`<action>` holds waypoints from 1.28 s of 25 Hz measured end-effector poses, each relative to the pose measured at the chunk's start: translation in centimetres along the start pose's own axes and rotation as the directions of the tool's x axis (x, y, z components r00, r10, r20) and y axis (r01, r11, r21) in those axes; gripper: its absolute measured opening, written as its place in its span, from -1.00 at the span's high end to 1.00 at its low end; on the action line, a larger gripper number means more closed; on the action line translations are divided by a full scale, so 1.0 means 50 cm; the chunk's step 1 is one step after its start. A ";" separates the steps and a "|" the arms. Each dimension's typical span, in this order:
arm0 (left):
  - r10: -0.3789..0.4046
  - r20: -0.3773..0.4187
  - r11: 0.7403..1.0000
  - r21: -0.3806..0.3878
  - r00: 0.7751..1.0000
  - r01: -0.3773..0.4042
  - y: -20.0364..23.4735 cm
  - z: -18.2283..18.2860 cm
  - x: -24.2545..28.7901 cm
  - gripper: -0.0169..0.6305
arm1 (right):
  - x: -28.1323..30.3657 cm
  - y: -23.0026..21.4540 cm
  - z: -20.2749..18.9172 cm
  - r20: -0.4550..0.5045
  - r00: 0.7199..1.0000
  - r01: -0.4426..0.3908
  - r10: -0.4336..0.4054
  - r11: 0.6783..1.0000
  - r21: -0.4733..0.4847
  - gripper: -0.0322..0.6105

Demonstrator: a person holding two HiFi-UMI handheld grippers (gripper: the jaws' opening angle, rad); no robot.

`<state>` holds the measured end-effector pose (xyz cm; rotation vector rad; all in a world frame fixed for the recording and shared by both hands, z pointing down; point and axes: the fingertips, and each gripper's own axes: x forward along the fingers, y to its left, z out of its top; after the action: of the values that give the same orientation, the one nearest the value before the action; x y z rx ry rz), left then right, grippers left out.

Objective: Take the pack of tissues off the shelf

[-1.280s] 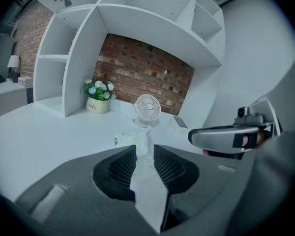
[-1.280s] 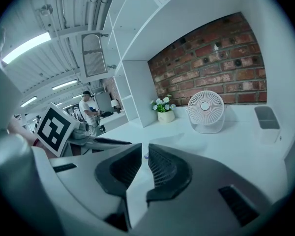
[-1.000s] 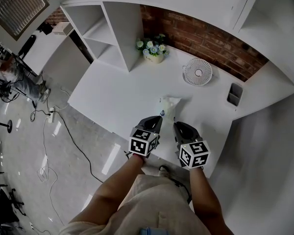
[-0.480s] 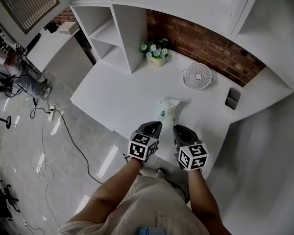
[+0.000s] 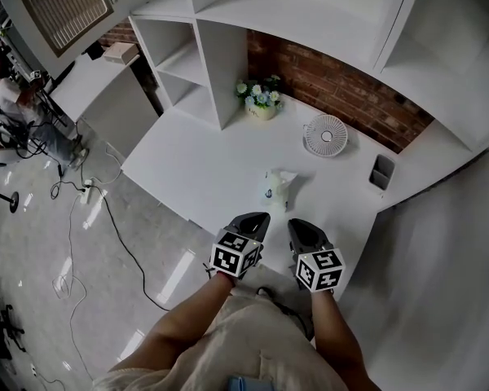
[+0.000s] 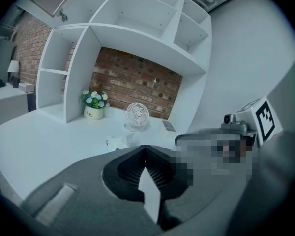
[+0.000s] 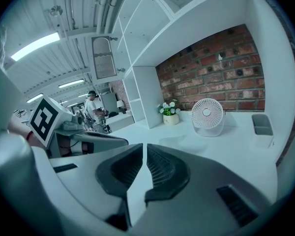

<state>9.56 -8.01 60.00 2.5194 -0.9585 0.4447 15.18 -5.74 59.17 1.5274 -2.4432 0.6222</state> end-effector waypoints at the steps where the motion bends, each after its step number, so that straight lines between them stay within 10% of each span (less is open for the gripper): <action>1: -0.003 0.001 1.000 0.002 1.000 0.003 -0.006 0.001 -0.003 0.92 | -0.004 0.002 0.002 0.003 1.000 -0.002 0.002 1.000 -0.002 0.79; 32: -0.055 0.054 0.998 0.008 0.997 0.055 -0.111 0.011 -0.071 0.92 | -0.113 0.027 0.019 0.009 1.000 -0.009 0.010 0.997 -0.075 0.85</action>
<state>10.92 -2.53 56.61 2.5693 -0.9064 0.3648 16.58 -1.11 55.86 1.4939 -2.4528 0.5194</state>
